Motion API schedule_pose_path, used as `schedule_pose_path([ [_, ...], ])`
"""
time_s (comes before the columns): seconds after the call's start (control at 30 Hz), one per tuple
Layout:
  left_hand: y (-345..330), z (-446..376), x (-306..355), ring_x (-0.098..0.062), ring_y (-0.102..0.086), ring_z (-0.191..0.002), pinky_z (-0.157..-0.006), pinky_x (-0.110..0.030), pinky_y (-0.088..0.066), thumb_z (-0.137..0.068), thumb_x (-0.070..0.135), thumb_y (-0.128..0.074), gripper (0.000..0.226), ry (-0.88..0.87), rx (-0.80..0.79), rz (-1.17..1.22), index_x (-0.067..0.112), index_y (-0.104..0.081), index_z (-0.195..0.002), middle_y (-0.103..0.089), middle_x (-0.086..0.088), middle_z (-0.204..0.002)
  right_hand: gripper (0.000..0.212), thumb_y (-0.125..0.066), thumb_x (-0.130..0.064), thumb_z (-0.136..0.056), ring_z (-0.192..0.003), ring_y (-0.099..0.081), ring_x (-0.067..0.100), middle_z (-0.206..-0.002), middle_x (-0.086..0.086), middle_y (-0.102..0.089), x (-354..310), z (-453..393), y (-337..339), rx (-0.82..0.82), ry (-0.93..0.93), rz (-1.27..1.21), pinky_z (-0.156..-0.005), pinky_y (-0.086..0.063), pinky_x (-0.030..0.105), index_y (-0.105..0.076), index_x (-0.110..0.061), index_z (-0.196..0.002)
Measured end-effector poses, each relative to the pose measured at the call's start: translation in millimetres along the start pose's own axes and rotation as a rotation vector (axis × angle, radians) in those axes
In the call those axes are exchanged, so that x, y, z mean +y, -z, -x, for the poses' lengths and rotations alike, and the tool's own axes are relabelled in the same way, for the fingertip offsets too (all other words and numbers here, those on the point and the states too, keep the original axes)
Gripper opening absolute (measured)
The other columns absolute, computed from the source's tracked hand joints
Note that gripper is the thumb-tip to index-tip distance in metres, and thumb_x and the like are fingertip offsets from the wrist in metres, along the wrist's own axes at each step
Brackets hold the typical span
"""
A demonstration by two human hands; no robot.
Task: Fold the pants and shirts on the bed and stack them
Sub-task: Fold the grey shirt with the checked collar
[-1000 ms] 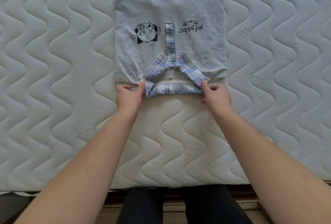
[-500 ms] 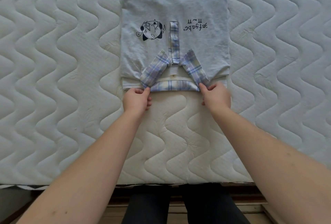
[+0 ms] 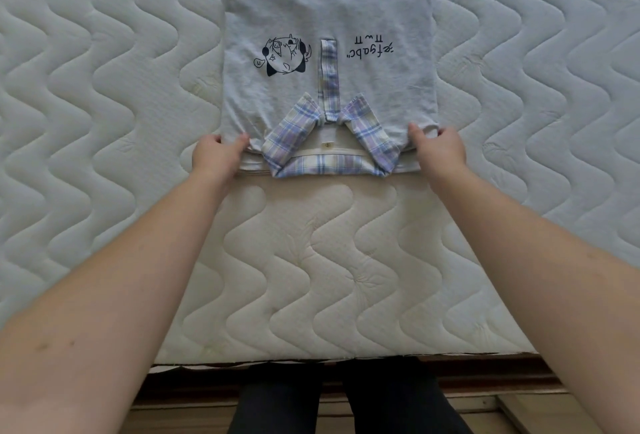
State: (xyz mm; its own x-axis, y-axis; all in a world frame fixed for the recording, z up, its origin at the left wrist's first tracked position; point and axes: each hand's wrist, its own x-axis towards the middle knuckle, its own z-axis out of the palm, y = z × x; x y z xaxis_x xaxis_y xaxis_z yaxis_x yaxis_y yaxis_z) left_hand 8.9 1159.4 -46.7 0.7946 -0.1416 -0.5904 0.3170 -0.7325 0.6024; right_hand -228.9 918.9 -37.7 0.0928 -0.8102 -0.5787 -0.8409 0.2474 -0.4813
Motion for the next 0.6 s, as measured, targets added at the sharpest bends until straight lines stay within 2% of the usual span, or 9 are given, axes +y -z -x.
schedule_pose_path([
  [0.07, 0.3, -3.2, 5.0, -0.025, -0.067, -0.098, -0.089, -0.036, -0.054, -0.09, 0.023, -0.07, 0.035, 0.0, -0.059, 0.004, 0.004, -0.066, -0.119, -0.07, -0.015, -0.115, 0.059, -0.065, -0.049, -0.087, -0.116, -0.059, 0.033, -0.127, 0.015, -0.062, -4.0, -5.3, -0.6, -0.036, 0.009, 0.097, -0.096, -0.047, 0.038, -0.058, -0.006, -0.127],
  [0.17, 3.3, 0.4, 7.4, -0.028, -0.067, -0.103, -0.094, -0.044, -0.054, -0.089, 0.024, -0.071, 0.035, -0.034, -0.065, -0.022, 0.005, -0.066, -0.118, -0.07, -0.014, -0.114, 0.053, -0.067, -0.047, -0.087, -0.114, -0.059, 0.034, -0.123, 0.015, -0.064, -4.9, -7.9, 3.6, -0.032, 0.051, 0.163, -0.089, -0.045, 0.037, -0.06, -0.007, -0.122],
  [0.4, -5.1, 32.8, -17.4, -0.027, -0.066, -0.1, -0.088, -0.039, -0.053, -0.089, 0.027, -0.072, 0.036, -0.101, -0.054, -0.108, 0.005, -0.064, -0.115, -0.07, -0.014, -0.111, 0.048, -0.073, -0.039, -0.084, -0.107, -0.063, 0.031, -0.116, 0.011, -0.068, 13.0, -8.3, 13.0, -0.068, 0.081, 0.035, -0.095, -0.049, 0.045, -0.063, -0.009, -0.12],
  [0.53, -30.2, 68.5, -33.9, -0.025, -0.066, -0.098, -0.089, -0.041, -0.054, -0.088, 0.027, -0.073, 0.036, -0.041, -0.114, -0.066, 0.006, -0.065, -0.116, -0.07, -0.013, -0.111, 0.036, -0.075, -0.037, -0.082, -0.099, -0.066, 0.028, -0.105, 0.008, -0.072, 25.6, -3.7, 17.2, -0.031, 0.115, -0.033, -0.091, -0.051, 0.042, -0.07, -0.013, -0.109],
  [0.6, -45.8, 91.3, -42.0, -0.023, -0.065, -0.092, -0.084, -0.039, -0.054, -0.086, 0.026, -0.074, 0.031, -0.012, -0.125, -0.049, 0.008, -0.067, -0.11, -0.071, -0.011, -0.107, 0.032, -0.075, -0.037, -0.081, -0.094, -0.066, 0.025, -0.099, 0.004, -0.072, 34.2, -0.9, 21.4, -0.007, 0.122, -0.034, -0.083, -0.051, 0.037, -0.071, -0.014, -0.103],
])
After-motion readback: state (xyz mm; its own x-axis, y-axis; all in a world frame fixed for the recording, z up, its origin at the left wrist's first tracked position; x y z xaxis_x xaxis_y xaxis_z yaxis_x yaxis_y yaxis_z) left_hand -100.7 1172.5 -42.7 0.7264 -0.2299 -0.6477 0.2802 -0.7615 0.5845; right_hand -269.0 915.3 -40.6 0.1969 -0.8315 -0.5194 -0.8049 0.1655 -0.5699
